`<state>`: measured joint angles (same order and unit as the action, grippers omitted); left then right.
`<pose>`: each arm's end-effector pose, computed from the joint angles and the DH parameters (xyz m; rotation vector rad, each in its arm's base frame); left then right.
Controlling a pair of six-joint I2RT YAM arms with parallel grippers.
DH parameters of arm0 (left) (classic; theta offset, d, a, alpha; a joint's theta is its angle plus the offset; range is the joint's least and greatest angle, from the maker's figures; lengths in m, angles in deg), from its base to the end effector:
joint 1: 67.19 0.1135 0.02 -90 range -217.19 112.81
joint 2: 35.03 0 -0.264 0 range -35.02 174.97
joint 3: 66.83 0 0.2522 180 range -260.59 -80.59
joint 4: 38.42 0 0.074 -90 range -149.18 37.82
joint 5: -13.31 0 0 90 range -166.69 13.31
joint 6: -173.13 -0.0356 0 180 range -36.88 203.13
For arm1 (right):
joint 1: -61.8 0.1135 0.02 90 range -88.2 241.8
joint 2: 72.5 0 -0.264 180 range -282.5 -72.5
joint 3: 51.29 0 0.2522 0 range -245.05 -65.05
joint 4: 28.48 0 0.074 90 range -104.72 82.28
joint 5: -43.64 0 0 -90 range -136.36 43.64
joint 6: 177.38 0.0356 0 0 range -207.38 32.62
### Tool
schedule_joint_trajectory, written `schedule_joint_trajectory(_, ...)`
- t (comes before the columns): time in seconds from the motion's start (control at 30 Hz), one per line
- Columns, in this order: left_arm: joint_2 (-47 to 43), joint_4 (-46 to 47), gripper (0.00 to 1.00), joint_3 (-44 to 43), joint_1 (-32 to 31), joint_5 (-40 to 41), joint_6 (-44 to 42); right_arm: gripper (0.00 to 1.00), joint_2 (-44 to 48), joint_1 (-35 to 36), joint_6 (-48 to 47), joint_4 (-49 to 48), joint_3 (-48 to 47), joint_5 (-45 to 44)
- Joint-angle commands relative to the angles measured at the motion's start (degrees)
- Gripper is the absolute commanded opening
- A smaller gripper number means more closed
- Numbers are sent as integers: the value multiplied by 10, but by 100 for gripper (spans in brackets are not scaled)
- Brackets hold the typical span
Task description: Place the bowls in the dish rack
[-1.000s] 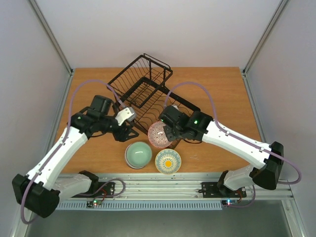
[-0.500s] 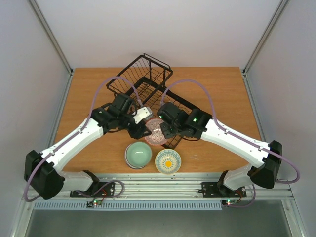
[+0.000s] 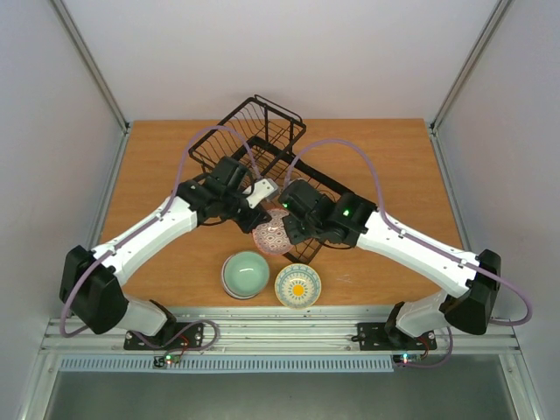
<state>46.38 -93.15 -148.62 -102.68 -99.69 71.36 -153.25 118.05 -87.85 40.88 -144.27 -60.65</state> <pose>0.2321 -0.1826 0.2895 1.1676 2.2551 -0.6720 0.1645 0.2304 0.3364 -1.1156 2.2630 0.0686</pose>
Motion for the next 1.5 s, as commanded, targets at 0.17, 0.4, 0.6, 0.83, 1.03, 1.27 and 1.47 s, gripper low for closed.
schedule_joint_trajectory(0.17,-1,24,0,-2,-9,-68,-43,86,138,1,13,-100,87,-37)
schedule_joint_trajectory(0.4,-3,91,1,8,-9,-141,-29,99,248,-3,99,-170,178,36)
schedule_joint_trajectory(0.6,-14,240,0,55,-8,-193,47,99,255,-3,157,-232,235,70)
schedule_joint_trajectory(0.83,-7,367,0,95,10,-271,153,98,318,-3,204,-287,312,32)
schedule_joint_trajectory(1.03,8,525,1,141,39,-336,259,93,361,-3,206,-348,360,36)
schedule_joint_trajectory(1.27,21,564,1,152,40,-364,295,79,345,-3,191,-406,374,57)
schedule_joint_trajectory(1.47,25,593,1,155,40,-383,326,72,323,-3,179,-446,375,74)
